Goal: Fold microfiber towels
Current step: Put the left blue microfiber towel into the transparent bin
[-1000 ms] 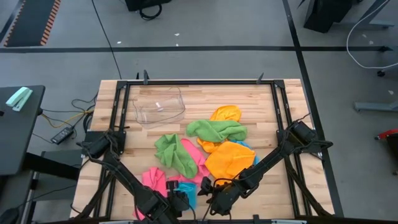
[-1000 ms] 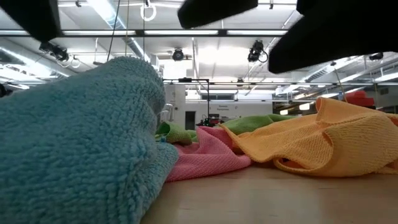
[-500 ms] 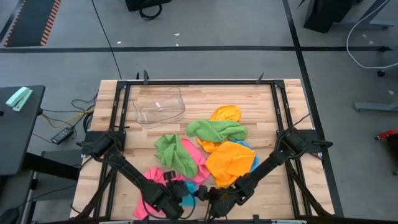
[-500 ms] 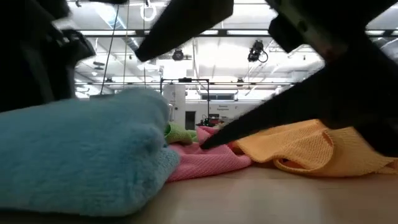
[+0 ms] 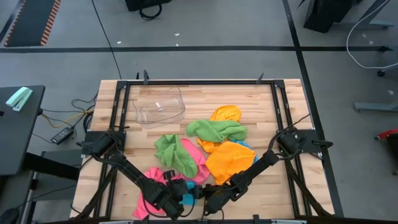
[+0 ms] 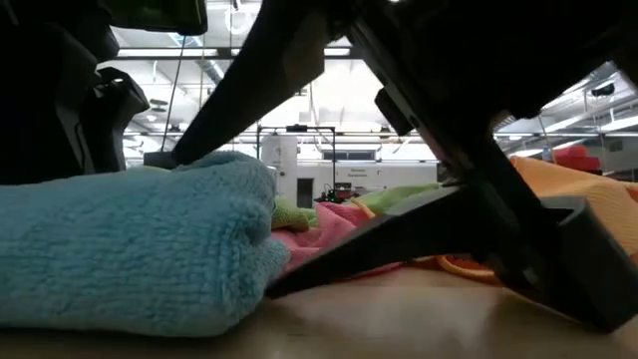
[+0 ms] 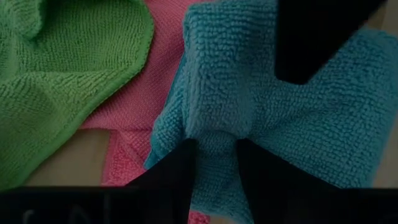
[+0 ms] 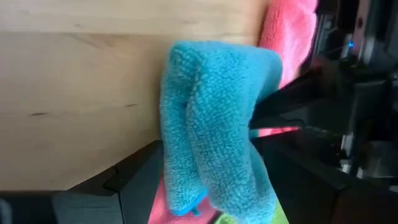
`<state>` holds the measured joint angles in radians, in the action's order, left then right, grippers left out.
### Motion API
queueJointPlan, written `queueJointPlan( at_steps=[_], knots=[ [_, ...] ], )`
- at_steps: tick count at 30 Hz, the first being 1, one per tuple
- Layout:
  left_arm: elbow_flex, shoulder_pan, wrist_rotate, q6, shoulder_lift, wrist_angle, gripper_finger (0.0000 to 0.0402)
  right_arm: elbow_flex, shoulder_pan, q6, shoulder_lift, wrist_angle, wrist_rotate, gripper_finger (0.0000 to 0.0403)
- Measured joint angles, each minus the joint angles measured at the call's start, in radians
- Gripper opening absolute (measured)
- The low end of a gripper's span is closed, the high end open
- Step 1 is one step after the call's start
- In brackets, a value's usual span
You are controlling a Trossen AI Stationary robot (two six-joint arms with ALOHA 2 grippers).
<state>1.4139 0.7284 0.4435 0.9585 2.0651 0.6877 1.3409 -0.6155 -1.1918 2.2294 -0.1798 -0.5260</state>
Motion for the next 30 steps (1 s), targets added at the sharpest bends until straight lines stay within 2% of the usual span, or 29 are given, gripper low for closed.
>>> queueJointPlan(
  at_steps=[4, 10, 16, 21, 30],
  knots=[
    [0.0, 0.0, 0.0, 0.001, 0.001, 0.0, 0.013, 0.001, 0.0, -0.043, 0.003, -0.023, 0.013, 0.0286],
    [0.0, -0.001, 0.0, 0.001, 0.001, -0.001, 0.013, 0.009, 0.023, -0.069, 0.005, -0.016, 0.134, 0.0286],
    [-0.001, 0.0, 0.0, 0.005, 0.002, -0.002, 0.0127, 0.01, 0.045, -0.072, 0.004, 0.009, 0.175, 0.0274],
    [-0.001, 0.0, 0.0, 0.007, 0.003, -0.003, 0.0133, 0.009, 0.047, -0.076, 0.004, 0.018, 0.216, 0.0238],
    [0.01, 0.0, -0.002, 0.002, 0.003, -0.008, 0.0131, 0.009, 0.047, 0.004, 0.005, 0.024, 0.222, 0.015]
  ],
)
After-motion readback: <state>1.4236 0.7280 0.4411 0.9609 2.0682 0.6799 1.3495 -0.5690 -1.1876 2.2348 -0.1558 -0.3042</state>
